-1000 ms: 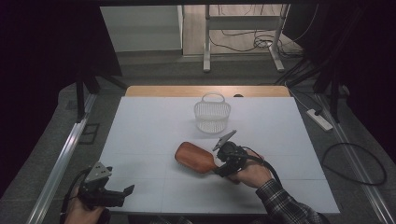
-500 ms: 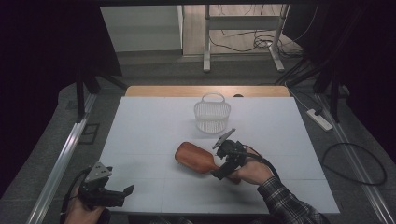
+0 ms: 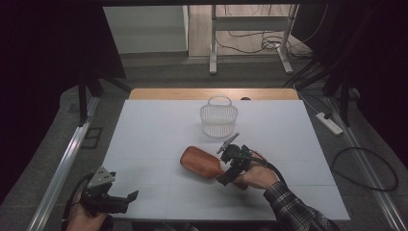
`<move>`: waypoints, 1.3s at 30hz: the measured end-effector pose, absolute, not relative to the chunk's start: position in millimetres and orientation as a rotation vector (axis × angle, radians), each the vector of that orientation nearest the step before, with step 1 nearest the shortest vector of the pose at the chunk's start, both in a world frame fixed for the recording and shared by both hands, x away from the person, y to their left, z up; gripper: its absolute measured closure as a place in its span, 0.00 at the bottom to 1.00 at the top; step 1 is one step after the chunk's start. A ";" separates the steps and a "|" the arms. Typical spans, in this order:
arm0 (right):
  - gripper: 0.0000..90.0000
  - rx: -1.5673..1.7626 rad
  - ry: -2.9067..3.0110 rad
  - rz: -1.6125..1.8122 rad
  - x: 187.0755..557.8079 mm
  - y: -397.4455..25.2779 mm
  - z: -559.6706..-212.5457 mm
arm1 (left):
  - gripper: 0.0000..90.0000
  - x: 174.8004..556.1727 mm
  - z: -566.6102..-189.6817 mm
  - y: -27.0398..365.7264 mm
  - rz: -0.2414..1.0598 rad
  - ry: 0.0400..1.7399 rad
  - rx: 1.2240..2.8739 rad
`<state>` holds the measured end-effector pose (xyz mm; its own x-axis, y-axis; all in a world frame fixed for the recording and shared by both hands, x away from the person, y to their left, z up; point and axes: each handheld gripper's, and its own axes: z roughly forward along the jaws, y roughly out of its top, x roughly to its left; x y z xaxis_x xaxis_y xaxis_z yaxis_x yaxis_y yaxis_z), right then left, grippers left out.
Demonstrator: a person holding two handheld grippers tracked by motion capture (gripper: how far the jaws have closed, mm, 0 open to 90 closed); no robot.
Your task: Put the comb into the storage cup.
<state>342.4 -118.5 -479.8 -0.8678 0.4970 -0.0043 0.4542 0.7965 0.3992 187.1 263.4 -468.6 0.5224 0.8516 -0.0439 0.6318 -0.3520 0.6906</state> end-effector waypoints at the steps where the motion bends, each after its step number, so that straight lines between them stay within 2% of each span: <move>1: 0.00 0.764 2.878 0.591 342.5 -118.2 -480.9 | 0.00 187.0 -468.6 263.4 0.428 1.201 2.103; 27: 0.00 0.748 2.920 0.439 341.6 -108.3 -506.5 | 0.00 186.3 -468.5 263.3 0.429 1.196 2.106; 33: 0.10 0.730 2.917 0.447 341.3 -107.8 -506.1 | 0.00 186.3 -468.6 263.3 0.429 1.195 2.106; 39: 0.31 0.706 2.915 0.471 341.5 -108.8 -502.7 | 0.00 186.4 -468.6 263.2 0.428 1.195 2.108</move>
